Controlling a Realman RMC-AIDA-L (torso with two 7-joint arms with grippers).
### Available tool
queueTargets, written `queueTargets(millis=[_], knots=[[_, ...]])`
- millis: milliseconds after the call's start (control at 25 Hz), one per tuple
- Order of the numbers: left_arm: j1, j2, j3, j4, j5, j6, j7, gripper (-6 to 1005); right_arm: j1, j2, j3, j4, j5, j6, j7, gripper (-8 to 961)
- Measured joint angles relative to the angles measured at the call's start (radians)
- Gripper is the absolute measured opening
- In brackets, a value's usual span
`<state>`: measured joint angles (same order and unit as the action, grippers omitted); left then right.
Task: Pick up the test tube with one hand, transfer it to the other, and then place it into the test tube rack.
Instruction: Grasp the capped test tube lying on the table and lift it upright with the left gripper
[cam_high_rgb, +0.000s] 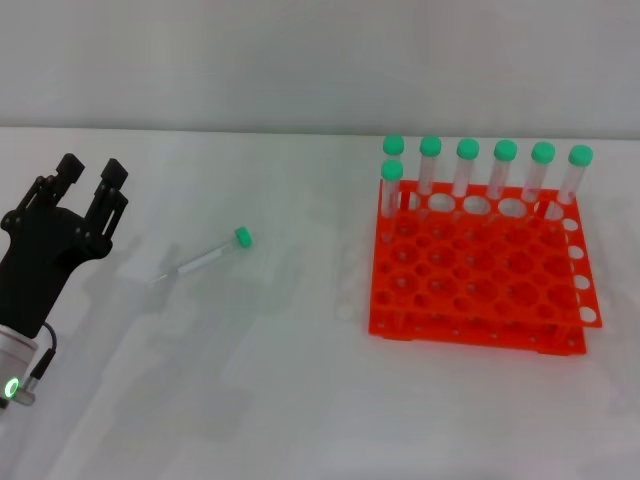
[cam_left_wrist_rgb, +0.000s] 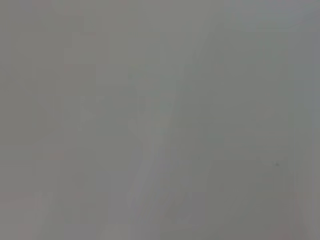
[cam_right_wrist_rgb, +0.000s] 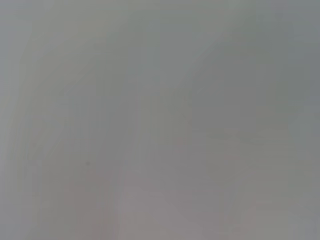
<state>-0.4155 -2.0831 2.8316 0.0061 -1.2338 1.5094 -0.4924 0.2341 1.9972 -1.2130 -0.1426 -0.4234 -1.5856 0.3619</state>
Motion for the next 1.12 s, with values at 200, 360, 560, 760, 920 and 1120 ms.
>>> queueTargets(millis=[200, 360, 560, 760, 920, 1120], knots=[[0.0, 0.0, 0.0, 0.0, -0.001, 0.0, 0.0, 532, 0.005, 0.0, 0.001, 0.0, 0.0, 0.007, 0.0, 653], [0.0, 0.0, 0.0, 0.0, -0.001, 0.0, -0.005, 532, 0.011, 0.0, 0.002, 0.0, 0.0, 0.014, 0.0, 653], [-0.002, 0.009, 0.006, -0.017, 0.007, 0.004, -0.073, 531, 0.011, -0.001, 0.004, 0.0, 0.0, 0.018, 0.0, 653], [0.009, 0.01, 0.009, -0.166, 0.035, 0.075, -0.24, 531, 0.01, -0.007, 0.004, 0.0, 0.004, 0.018, 0.0, 652], [0.033, 0.009, 0.009, -0.306, 0.036, 0.126, -0.391, 531, 0.011, -0.011, 0.004, -0.001, 0.007, 0.018, 0.0, 652], [0.024, 0.01, 0.012, -0.578, 0.105, 0.216, -0.665, 531, 0.024, -0.02, 0.004, -0.002, 0.007, 0.018, 0.0, 652]])
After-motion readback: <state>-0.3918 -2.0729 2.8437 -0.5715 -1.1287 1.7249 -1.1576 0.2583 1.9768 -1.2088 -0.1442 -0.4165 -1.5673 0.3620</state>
